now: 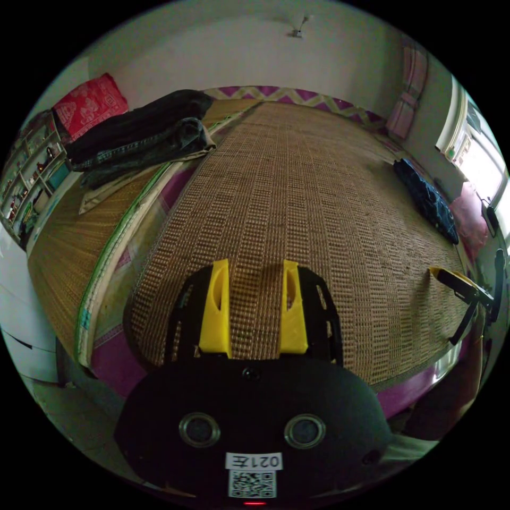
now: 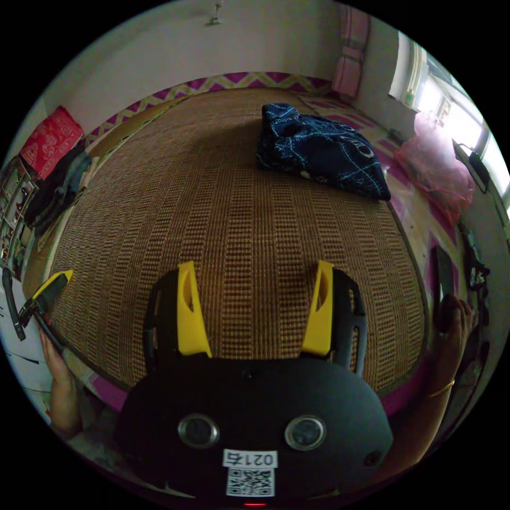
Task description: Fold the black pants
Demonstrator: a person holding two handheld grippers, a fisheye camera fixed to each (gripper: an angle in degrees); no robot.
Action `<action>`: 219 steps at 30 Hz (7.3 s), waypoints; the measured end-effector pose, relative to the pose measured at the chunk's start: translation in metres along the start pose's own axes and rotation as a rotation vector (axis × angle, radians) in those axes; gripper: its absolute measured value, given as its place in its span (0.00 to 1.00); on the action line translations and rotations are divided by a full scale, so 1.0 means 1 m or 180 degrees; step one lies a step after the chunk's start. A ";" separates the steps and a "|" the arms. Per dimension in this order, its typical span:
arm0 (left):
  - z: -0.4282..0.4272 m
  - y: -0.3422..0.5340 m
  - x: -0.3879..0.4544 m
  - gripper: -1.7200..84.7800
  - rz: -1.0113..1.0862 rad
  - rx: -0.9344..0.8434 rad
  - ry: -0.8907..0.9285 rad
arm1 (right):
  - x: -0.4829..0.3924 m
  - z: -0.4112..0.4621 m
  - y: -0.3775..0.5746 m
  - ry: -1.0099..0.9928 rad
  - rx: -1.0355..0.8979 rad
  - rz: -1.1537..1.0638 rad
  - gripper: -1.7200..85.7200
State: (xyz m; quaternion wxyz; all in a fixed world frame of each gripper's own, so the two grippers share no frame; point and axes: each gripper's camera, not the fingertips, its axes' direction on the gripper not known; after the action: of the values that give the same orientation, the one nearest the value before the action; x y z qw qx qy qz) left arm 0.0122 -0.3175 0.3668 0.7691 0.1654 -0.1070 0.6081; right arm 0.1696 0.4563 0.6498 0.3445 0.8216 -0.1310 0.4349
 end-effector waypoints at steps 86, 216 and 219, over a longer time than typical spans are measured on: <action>-0.103 -0.033 -0.060 0.15 0.0064 0.0012 0.0057 | 0.054 0.277 0.070 0.0090 0.0021 -0.0030 0.36; -0.216 -0.049 -0.059 0.01 0.0998 0.0516 0.1115 | 0.378 -0.079 -0.141 -0.2689 0.1247 0.1377 0.03; -0.202 -0.063 -0.011 0.01 0.1385 0.0694 0.1216 | 0.405 -0.125 -0.135 -0.2446 0.1405 0.1295 0.03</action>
State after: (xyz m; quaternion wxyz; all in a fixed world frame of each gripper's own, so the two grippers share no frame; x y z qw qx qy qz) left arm 0.0634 -0.2623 0.1685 0.6047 0.1028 0.0725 0.7864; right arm 0.3989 0.6741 0.9625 -0.0032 0.9339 -0.3112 0.1759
